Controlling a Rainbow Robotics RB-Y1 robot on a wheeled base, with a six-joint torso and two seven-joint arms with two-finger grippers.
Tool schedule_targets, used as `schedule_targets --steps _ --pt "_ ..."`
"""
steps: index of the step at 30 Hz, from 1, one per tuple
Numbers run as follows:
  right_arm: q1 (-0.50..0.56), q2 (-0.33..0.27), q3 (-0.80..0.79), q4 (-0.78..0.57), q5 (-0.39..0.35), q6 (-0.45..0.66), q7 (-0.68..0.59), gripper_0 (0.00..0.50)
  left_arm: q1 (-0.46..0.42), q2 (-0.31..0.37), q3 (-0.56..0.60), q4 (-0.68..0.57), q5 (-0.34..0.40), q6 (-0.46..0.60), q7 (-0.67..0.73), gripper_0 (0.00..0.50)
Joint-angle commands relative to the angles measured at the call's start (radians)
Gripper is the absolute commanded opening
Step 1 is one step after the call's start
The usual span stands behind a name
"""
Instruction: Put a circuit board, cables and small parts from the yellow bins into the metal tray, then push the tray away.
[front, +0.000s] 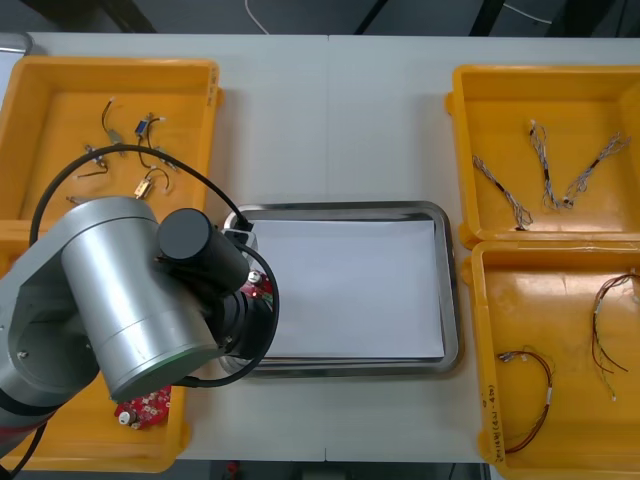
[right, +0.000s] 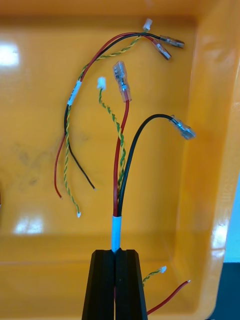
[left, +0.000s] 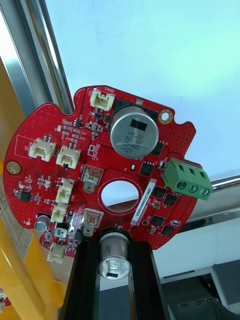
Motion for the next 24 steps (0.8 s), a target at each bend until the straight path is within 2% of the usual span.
schedule_targets --steps 1,9,12,16,23,24 --pt "-0.027 -0.035 -0.068 -0.098 -0.021 0.083 -0.022 0.0 -0.035 -0.043 -0.056 0.071 -0.044 -0.05 0.063 0.0" --pt "-0.102 -0.058 -0.082 -0.182 -0.044 0.21 -0.046 0.0 -0.036 -0.075 -0.128 0.192 -0.116 -0.17 0.074 0.0" --pt "-0.161 -0.089 -0.059 -0.196 -0.084 0.259 -0.052 0.0 -0.036 -0.08 -0.15 0.217 -0.129 -0.205 0.08 0.0" --pt "-0.216 -0.115 -0.022 -0.196 -0.124 0.277 -0.052 0.0 -0.035 -0.084 -0.174 0.227 -0.141 -0.225 0.088 0.001" --pt "-0.328 -0.155 0.045 -0.201 -0.135 0.277 -0.052 0.0 -0.035 -0.086 -0.194 0.23 -0.142 -0.236 0.106 0.012" --pt "-0.349 -0.164 0.054 -0.201 -0.136 0.277 -0.05 0.0 -0.035 -0.087 -0.194 0.23 -0.142 -0.239 0.112 0.205"
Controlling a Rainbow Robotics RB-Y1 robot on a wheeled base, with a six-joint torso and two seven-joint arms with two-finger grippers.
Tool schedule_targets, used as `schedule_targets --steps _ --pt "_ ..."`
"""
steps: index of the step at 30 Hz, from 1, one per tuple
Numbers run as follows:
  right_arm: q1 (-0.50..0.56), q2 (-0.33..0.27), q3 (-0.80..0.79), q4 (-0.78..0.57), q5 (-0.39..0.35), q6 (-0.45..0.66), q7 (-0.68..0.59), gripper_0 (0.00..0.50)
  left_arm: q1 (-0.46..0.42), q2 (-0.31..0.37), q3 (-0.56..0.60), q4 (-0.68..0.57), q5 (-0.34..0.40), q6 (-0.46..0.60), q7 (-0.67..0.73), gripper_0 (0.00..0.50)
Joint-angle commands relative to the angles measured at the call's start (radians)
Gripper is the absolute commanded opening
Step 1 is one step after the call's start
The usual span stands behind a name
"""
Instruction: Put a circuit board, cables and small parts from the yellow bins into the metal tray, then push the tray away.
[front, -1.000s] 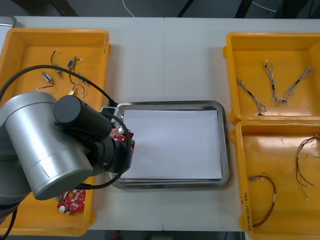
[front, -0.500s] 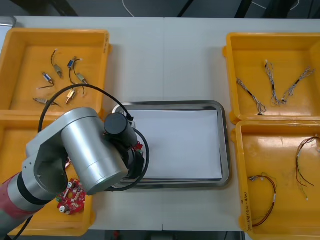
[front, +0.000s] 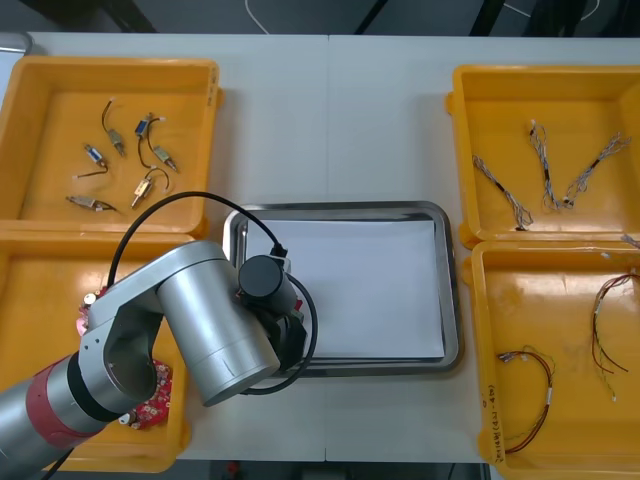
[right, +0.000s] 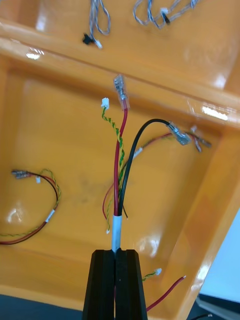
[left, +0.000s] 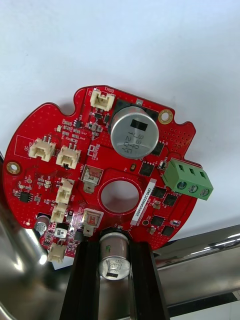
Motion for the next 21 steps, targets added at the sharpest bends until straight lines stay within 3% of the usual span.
schedule_targets --steps 1,2,3,7,15,21 --pt "-0.09 -0.066 0.047 -0.03 -0.014 0.006 -0.027 0.0 -0.029 -0.03 -0.023 -0.007 -0.01 -0.019 0.108 0.308" --pt "-0.102 -0.067 0.051 -0.03 -0.02 0.006 -0.024 0.0 -0.029 -0.03 -0.023 -0.007 -0.01 -0.021 0.111 0.428" --pt "-0.114 -0.067 0.054 -0.03 -0.029 0.006 -0.023 0.0 -0.029 -0.03 -0.023 -0.007 -0.01 -0.024 0.116 0.5" --pt "-0.137 -0.075 0.058 -0.036 -0.069 0.006 -0.032 0.0 -0.029 -0.03 -0.023 -0.007 -0.01 -0.036 0.128 0.5" --pt "-0.127 -0.084 0.097 -0.07 -0.071 0.006 -0.039 0.0 -0.029 -0.03 -0.006 -0.031 -0.01 -0.032 0.142 0.5" --pt "-0.15 -0.098 0.17 -0.099 -0.058 0.006 -0.039 0.0 -0.029 -0.027 0.088 -0.097 0.033 0.048 0.134 0.5"
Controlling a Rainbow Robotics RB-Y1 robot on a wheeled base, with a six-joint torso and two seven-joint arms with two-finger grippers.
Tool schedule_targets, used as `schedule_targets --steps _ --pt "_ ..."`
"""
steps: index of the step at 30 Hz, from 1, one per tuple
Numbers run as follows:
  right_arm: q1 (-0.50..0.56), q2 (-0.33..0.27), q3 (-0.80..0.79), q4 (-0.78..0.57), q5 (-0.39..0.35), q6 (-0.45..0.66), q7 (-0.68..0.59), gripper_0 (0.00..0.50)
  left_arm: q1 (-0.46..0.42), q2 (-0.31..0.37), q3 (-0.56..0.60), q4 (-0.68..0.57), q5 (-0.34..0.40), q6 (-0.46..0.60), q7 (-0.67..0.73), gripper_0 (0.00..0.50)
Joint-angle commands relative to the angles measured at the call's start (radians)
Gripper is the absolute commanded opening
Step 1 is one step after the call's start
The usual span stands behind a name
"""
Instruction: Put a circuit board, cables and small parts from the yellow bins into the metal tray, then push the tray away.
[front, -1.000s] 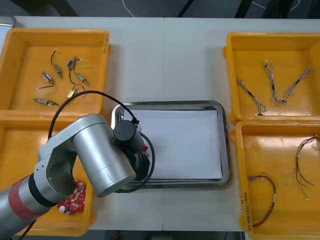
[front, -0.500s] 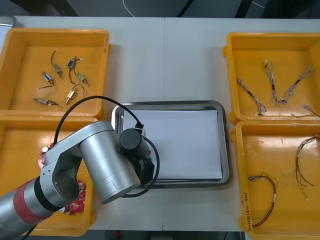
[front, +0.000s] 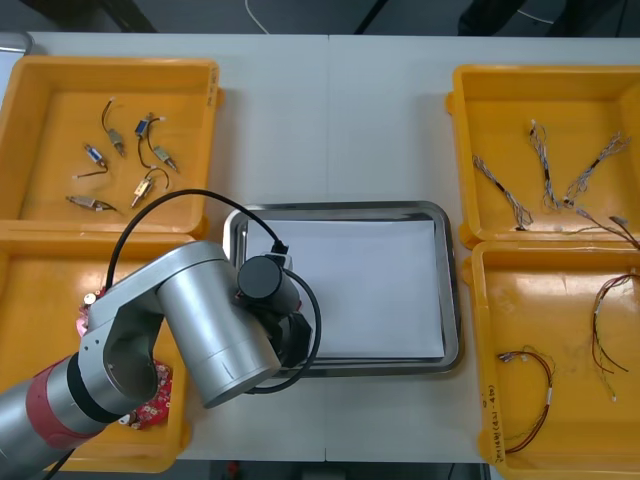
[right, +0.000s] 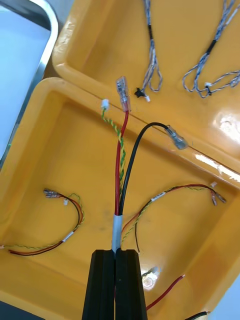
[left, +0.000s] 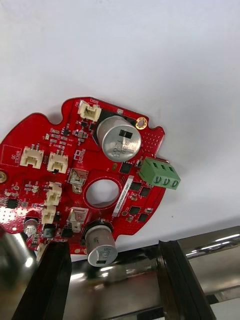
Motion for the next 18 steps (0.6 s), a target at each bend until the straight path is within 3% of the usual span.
schedule_targets --steps 1,10,18 --pt "-0.033 -0.057 0.067 -0.046 0.005 0.004 -0.038 0.0 -0.028 -0.025 0.09 -0.088 0.033 0.072 0.086 0.5" --pt "-0.058 -0.075 0.127 -0.047 0.0 0.004 -0.038 0.0 -0.028 -0.014 0.265 -0.205 0.082 0.241 0.064 0.5" --pt "-0.114 -0.1 0.187 -0.047 -0.018 0.004 -0.041 0.0 -0.04 0.031 0.483 -0.255 0.202 0.241 -0.029 0.5"
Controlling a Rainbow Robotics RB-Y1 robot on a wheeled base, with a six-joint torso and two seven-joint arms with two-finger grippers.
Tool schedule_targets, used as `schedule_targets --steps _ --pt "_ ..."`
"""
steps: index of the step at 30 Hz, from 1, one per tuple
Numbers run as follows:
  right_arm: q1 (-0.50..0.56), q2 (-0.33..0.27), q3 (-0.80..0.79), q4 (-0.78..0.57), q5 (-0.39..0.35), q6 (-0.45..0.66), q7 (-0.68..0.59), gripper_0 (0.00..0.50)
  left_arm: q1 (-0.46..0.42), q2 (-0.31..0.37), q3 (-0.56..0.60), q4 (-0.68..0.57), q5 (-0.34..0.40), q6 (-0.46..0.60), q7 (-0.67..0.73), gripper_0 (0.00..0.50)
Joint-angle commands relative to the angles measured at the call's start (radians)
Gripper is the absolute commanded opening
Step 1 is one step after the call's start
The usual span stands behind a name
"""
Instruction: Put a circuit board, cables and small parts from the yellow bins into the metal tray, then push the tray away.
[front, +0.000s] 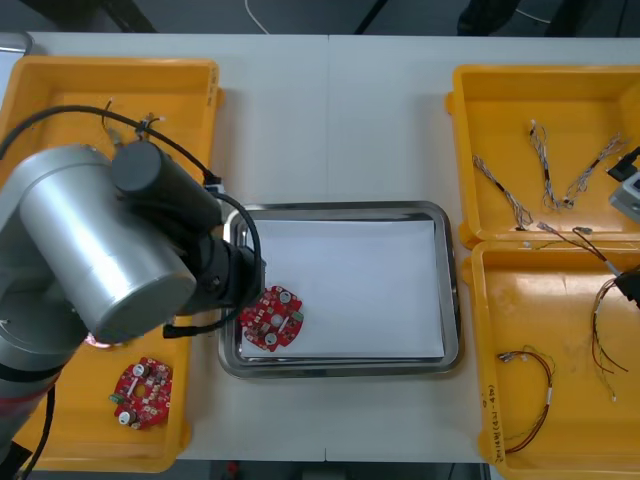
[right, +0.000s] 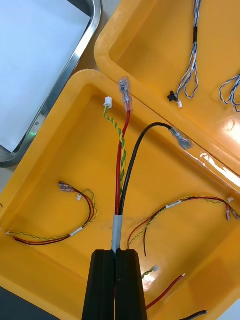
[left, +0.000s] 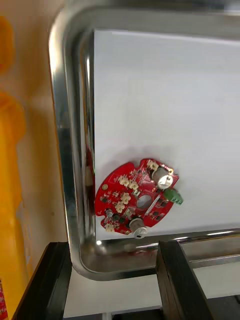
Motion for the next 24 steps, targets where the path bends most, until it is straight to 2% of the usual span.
schedule_targets --steps 1,12,18,24 --pt "-0.084 -0.051 0.069 -0.024 -0.02 0.004 -0.042 0.0 -0.04 0.038 0.142 -0.051 0.077 0.008 -0.04 0.5" --pt "-0.293 -0.057 0.291 -0.024 -0.062 0.004 -0.052 0.0 -0.043 0.151 0.343 -0.019 0.174 0.008 -0.095 0.5" --pt "-0.391 -0.054 0.417 -0.024 -0.065 0.004 -0.055 0.0 -0.066 0.193 0.444 0.08 0.191 0.008 -0.103 0.5" --pt "-0.484 -0.005 0.535 -0.024 -0.033 0.004 -0.05 0.0 -0.124 0.223 0.504 0.213 0.173 0.008 -0.109 0.5"
